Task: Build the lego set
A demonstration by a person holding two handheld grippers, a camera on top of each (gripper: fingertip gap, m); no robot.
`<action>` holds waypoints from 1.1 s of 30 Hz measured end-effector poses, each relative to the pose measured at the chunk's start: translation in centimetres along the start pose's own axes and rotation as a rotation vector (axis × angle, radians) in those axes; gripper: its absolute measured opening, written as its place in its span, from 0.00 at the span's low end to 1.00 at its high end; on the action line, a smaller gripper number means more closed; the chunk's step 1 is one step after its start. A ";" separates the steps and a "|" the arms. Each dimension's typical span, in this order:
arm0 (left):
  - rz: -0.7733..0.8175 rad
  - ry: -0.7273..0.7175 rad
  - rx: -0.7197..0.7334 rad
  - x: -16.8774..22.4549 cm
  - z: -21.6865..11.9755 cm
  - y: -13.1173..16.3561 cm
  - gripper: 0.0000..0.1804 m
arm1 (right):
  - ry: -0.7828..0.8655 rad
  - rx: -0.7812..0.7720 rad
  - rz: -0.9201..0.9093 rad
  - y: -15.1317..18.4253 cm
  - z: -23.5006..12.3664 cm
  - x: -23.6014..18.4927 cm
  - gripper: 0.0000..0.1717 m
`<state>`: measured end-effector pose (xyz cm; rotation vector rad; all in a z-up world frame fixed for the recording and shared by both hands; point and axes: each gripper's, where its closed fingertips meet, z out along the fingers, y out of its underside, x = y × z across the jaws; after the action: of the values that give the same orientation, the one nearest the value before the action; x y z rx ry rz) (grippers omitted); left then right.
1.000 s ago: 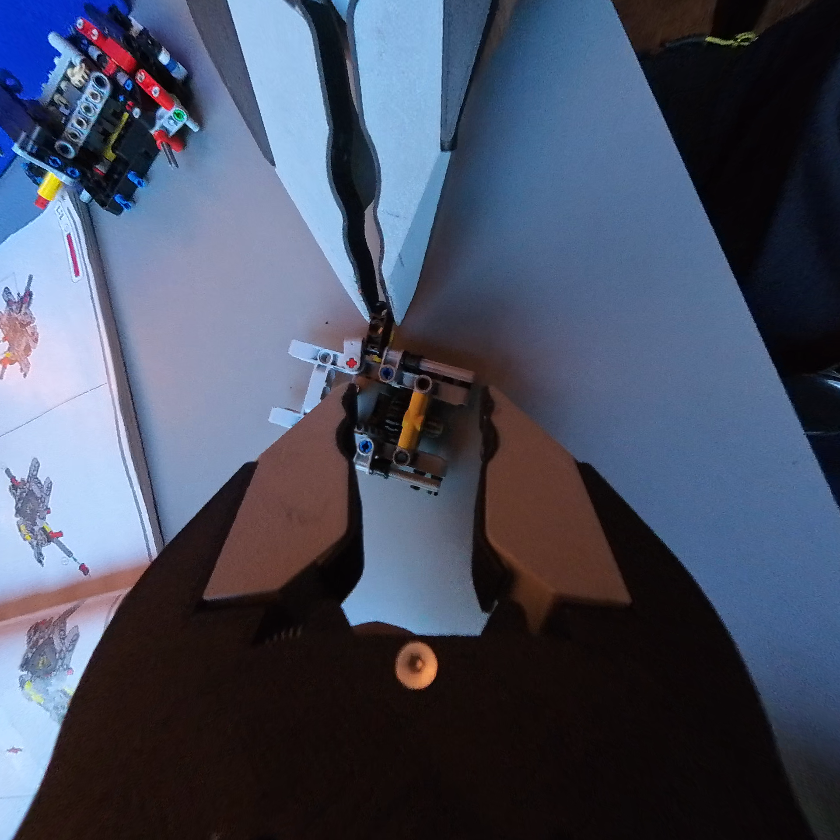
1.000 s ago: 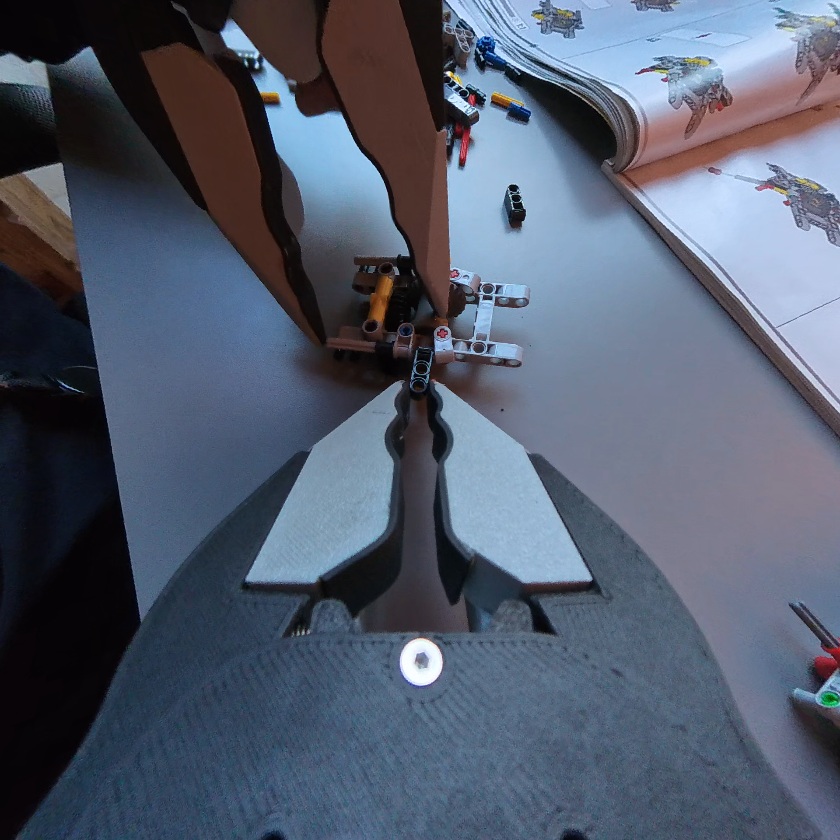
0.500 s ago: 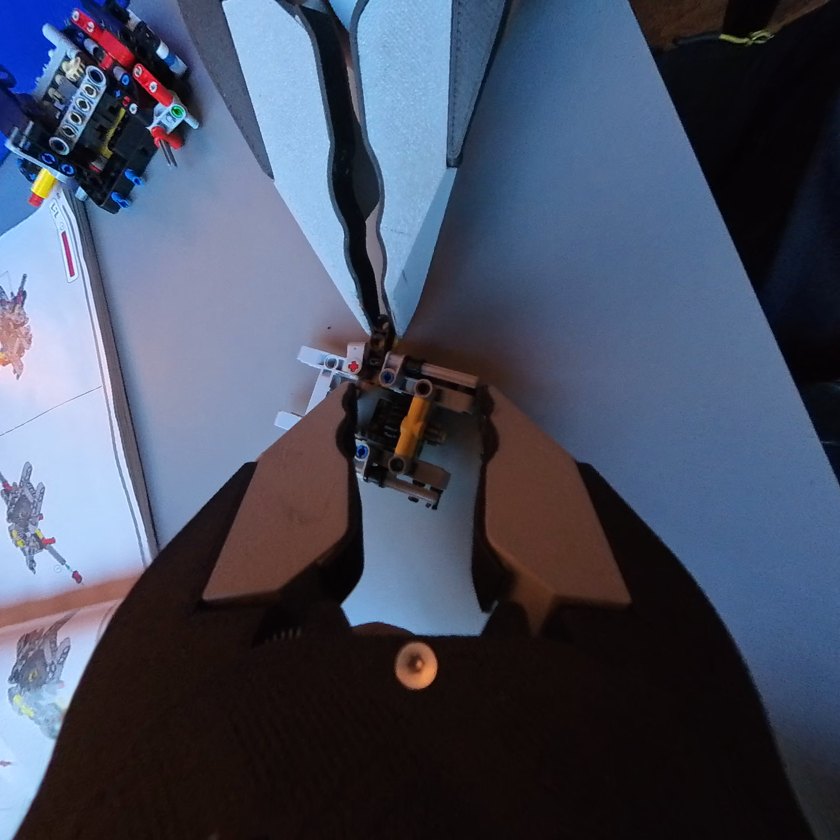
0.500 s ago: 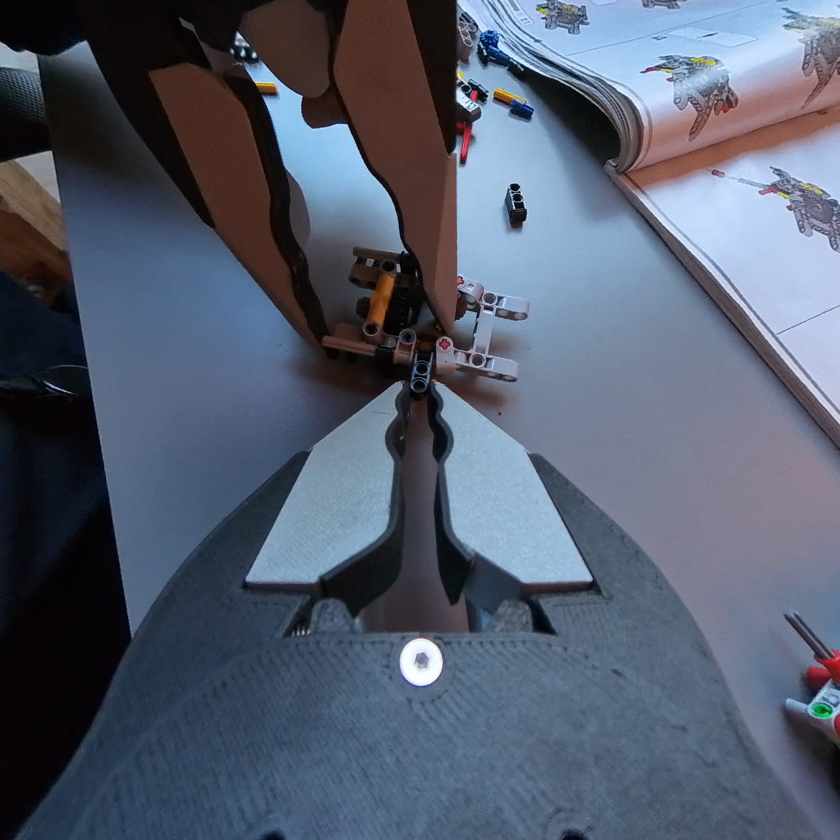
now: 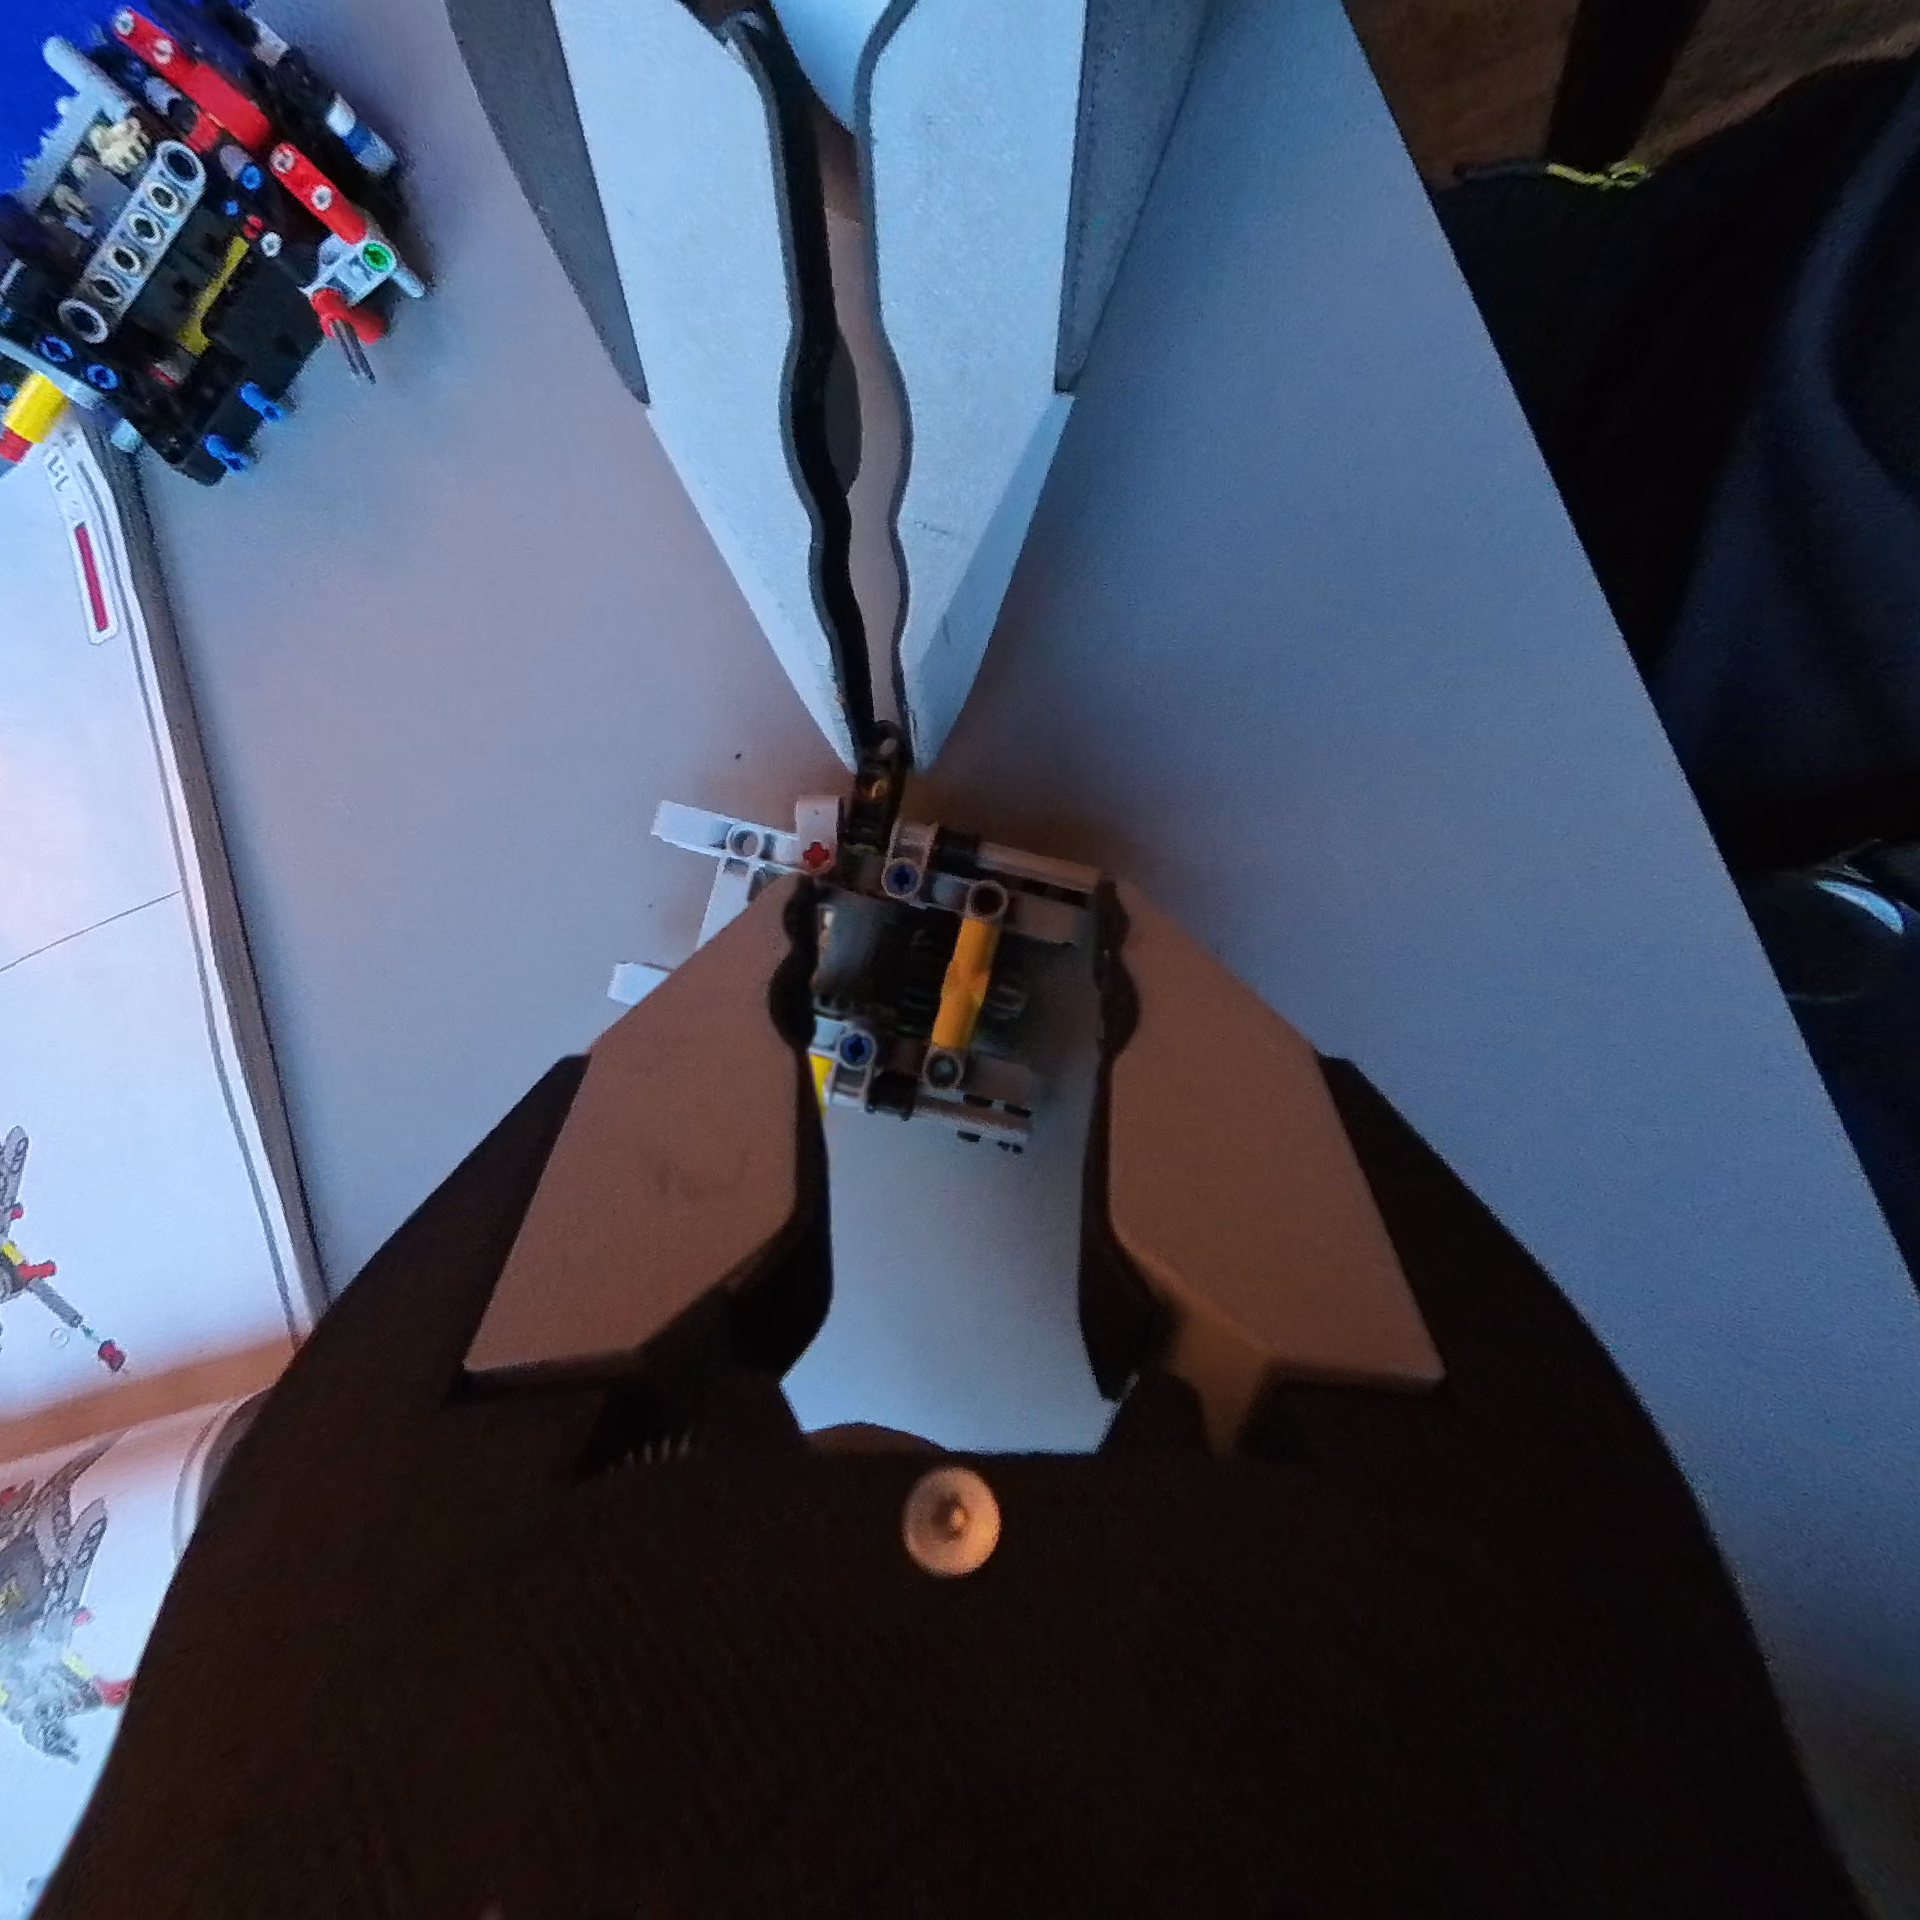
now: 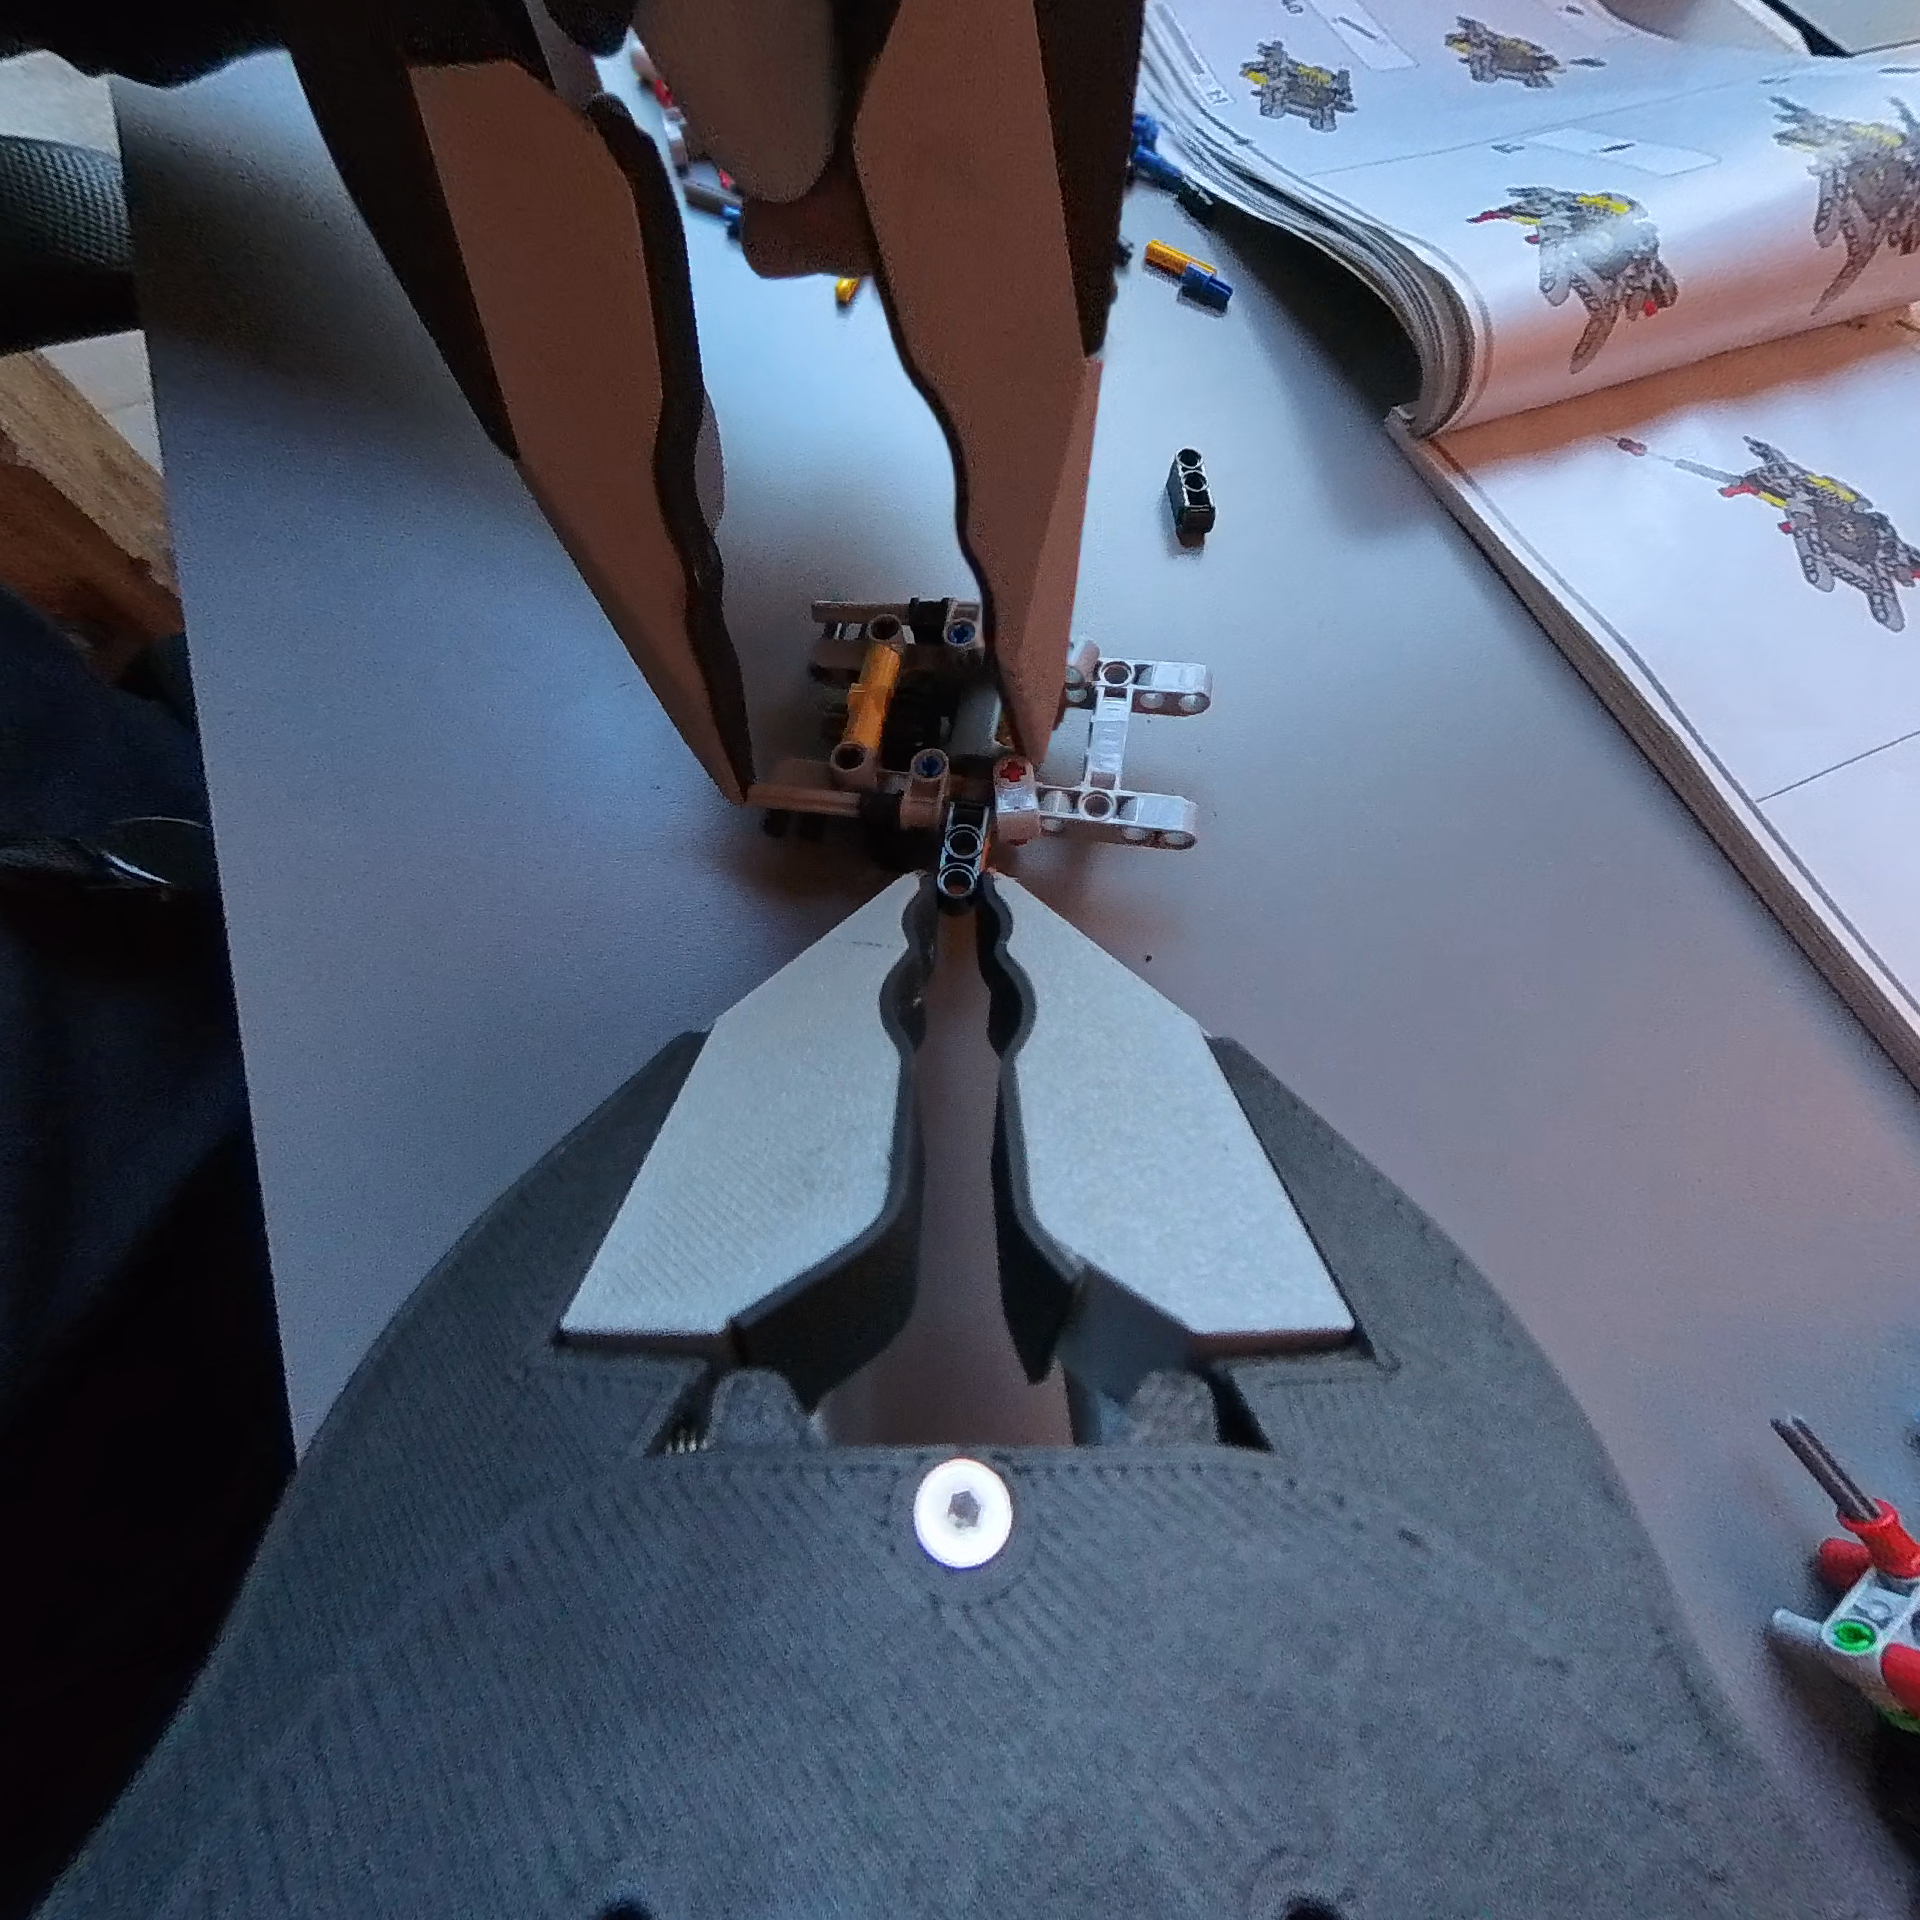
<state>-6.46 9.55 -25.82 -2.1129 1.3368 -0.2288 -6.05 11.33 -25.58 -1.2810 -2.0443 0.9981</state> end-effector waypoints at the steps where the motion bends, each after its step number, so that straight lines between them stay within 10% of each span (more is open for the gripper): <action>1: 0.004 -0.005 -0.001 0.0 0.0 0.0 0.29 | -0.002 0.000 -0.002 0.0 0.0 0.0 0.03; 33: -0.176 -0.107 0.066 0.3 1.0 -0.2 0.31 | -0.010 -0.008 -0.035 0.1 0.1 -0.4 0.03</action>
<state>-5.69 9.73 -26.51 -2.1566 1.0691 -0.2256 -5.94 10.95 -25.74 -1.2417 -2.0732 0.9840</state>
